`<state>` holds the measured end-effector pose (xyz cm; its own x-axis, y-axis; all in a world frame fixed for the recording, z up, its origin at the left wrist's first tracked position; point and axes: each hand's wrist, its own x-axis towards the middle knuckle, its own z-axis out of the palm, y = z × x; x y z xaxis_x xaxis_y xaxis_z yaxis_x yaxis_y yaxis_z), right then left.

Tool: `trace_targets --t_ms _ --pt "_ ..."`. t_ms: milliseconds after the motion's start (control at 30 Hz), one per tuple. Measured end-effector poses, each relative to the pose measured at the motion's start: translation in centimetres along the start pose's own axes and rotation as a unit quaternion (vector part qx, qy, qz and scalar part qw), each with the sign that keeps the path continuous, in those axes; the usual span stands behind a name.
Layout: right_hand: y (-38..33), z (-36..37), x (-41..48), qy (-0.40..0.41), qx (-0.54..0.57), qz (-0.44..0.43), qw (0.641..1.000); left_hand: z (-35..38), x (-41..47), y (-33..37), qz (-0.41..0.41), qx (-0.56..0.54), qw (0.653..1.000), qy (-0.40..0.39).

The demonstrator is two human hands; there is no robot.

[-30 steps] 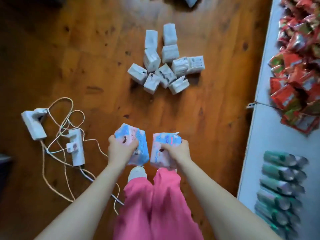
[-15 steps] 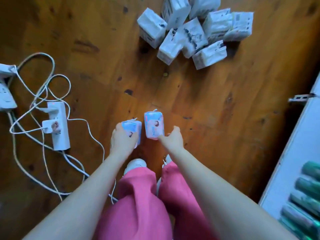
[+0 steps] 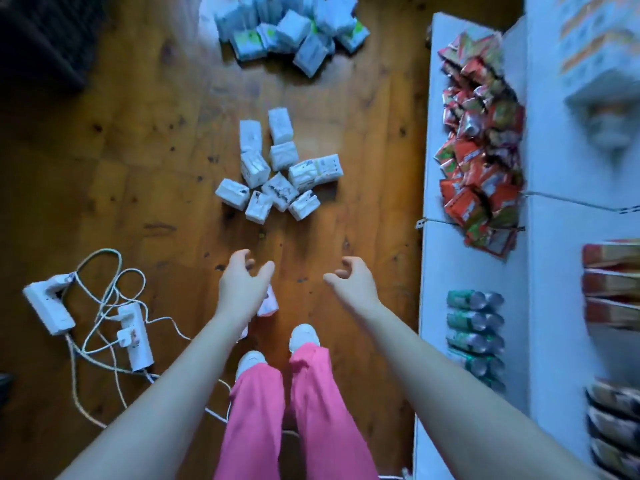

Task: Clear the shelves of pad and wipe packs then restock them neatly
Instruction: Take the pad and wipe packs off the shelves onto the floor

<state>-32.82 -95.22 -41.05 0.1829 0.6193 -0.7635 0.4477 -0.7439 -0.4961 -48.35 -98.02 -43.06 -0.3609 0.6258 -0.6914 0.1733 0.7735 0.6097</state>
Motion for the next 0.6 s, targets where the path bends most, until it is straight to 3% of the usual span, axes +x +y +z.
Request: trace_targets --t_ms 267,433,600 --pt "-5.1 -17.2 -9.6 0.132 0.122 -0.125 0.976 3.4 -10.5 14.7 0.153 -0.018 0.986 -0.059" --pt "-6.3 -30.4 -13.6 0.209 0.166 -0.199 0.943 10.6 -17.0 25.8 0.267 -0.017 0.959 -0.094" --pt "-5.9 -43.7 -16.6 0.308 0.128 -0.255 0.908 19.1 -25.0 33.6 0.348 -0.042 0.921 -0.173"
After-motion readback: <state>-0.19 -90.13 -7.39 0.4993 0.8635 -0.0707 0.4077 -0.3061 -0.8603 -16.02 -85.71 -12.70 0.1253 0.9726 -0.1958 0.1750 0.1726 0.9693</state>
